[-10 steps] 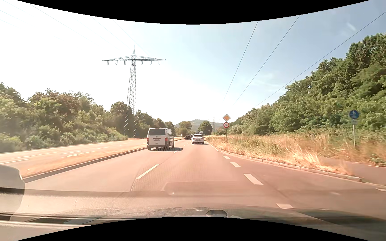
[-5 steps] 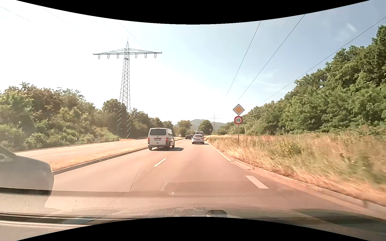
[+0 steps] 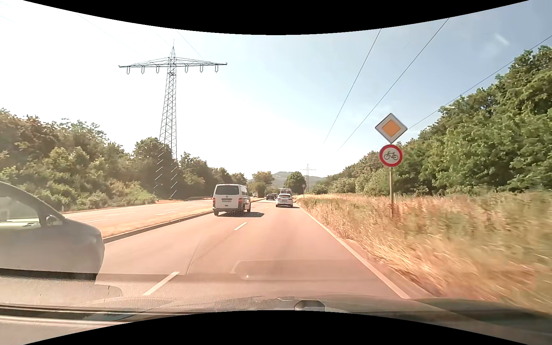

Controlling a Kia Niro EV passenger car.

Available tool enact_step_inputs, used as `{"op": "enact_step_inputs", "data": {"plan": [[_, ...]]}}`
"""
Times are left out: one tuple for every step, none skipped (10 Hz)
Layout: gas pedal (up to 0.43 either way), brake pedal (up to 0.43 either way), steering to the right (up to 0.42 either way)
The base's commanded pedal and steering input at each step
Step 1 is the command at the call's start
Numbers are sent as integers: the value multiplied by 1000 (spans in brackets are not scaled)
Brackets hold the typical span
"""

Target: Follow the waypoints while adhering to traffic rules and regulations

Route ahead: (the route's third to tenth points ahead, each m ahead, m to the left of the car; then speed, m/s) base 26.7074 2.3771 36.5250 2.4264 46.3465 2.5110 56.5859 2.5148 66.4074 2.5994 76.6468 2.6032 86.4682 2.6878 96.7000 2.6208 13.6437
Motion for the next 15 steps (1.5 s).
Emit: {"op": "enact_step_inputs", "data": {"plan": [[220,0,0],[220,0,0],[220,0,0],[220,0,0],[220,0,0],[220,0,0],[220,0,0],[220,0,0],[220,0,0],[220,0,0],[220,0,0],[220,0,0],[220,0,0],[220,0,0],[220,0,0]]}}
